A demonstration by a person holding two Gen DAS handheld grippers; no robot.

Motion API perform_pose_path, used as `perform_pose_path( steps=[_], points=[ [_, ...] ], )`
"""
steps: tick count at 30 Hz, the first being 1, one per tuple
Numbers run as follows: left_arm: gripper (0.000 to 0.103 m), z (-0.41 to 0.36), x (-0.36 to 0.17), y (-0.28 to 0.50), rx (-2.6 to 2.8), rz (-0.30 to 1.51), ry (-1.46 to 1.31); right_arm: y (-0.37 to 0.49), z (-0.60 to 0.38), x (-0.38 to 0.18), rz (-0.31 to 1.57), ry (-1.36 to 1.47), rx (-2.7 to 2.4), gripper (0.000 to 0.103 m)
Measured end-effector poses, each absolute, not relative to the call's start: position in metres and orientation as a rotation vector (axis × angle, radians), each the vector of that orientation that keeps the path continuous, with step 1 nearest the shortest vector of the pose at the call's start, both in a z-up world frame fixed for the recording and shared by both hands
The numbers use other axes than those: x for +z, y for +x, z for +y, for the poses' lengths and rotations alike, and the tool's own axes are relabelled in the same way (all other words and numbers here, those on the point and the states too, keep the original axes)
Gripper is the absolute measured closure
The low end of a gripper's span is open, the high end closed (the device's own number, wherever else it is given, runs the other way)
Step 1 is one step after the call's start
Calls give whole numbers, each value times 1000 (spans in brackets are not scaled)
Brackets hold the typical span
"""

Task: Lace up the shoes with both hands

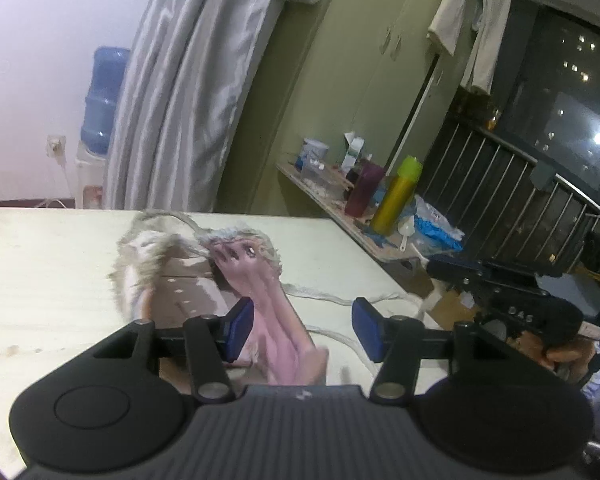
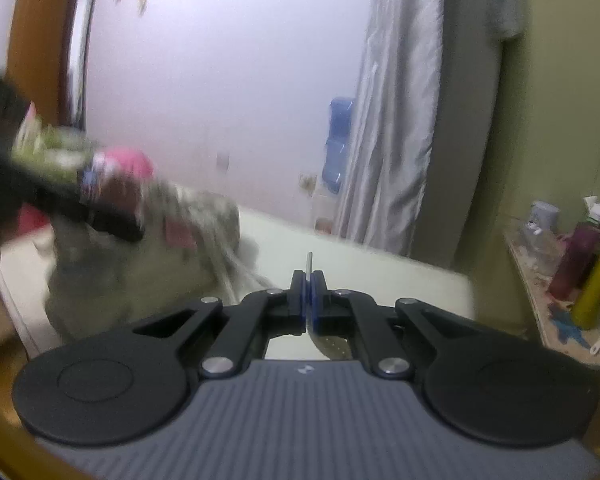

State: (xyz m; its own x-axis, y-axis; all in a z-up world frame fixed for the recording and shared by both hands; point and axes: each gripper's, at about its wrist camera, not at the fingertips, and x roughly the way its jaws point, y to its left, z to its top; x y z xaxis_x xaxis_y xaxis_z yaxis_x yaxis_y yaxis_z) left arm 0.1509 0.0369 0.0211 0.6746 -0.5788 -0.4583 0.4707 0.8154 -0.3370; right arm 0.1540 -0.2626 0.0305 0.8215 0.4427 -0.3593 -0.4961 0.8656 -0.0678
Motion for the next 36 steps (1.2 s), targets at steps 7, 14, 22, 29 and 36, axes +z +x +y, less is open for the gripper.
perform_pose_path(
  steps=[7, 14, 22, 29, 36],
  points=[
    [47, 69, 39, 120, -454, 466, -106, 116, -256, 33, 319, -58, 588, 102],
    [49, 61, 35, 142, -356, 452, -3, 119, -229, 42, 297, 2, 674, 102],
    [91, 77, 13, 177, -378, 549, -158, 146, -157, 57, 302, -8, 785, 102],
    [92, 123, -10, 179, -434, 543, -422, 188, -120, 50, 386, 33, 758, 102],
    [90, 151, -29, 185, -490, 563, -617, 204, -111, 38, 426, -22, 688, 102]
  ],
)
